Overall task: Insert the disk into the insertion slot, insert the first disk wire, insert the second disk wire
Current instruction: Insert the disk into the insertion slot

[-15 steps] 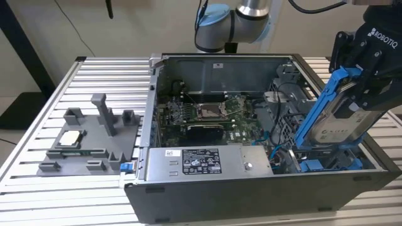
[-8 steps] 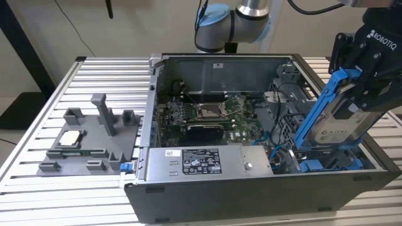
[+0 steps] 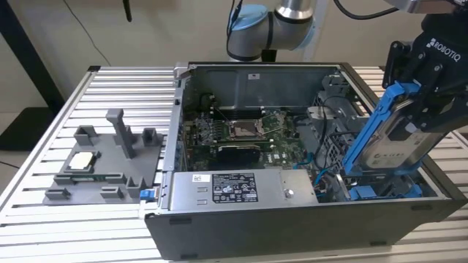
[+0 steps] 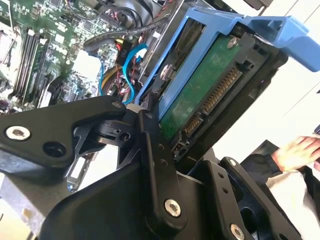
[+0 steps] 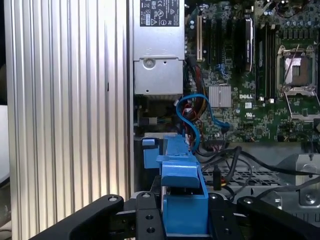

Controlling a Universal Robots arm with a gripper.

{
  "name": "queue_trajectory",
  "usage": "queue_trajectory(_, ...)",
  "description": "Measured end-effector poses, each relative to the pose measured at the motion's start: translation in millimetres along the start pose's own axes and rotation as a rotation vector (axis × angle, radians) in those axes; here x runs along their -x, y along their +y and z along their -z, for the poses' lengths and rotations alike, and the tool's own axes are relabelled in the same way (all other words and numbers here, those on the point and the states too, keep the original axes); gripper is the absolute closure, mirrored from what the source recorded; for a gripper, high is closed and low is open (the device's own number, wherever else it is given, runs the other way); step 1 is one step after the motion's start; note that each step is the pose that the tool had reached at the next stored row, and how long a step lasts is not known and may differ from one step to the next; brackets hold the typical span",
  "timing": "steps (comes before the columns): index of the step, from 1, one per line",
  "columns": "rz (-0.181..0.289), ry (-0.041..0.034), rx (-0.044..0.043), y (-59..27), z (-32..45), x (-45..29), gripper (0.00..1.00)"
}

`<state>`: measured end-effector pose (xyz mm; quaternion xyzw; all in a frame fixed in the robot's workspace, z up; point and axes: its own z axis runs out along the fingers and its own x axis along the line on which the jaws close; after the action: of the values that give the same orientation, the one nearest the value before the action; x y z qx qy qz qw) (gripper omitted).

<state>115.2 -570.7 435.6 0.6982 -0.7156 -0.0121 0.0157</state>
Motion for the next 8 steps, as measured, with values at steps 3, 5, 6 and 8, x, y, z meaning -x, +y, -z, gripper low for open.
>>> queue_trajectory(3, 0.000, 0.0000, 0.0000, -1.7, -4.6, 0.0, 0.67)
queue_trajectory(5, 0.000, 0.0000, 0.0000, -3.5, -7.8, 0.1, 0.67)
queue_trajectory(6, 0.000, 0.0000, 0.0000, -4.4, -9.5, 0.2, 0.67)
queue_trajectory(8, 0.000, 0.0000, 0.0000, -5.8, -12.8, 0.2, 0.67)
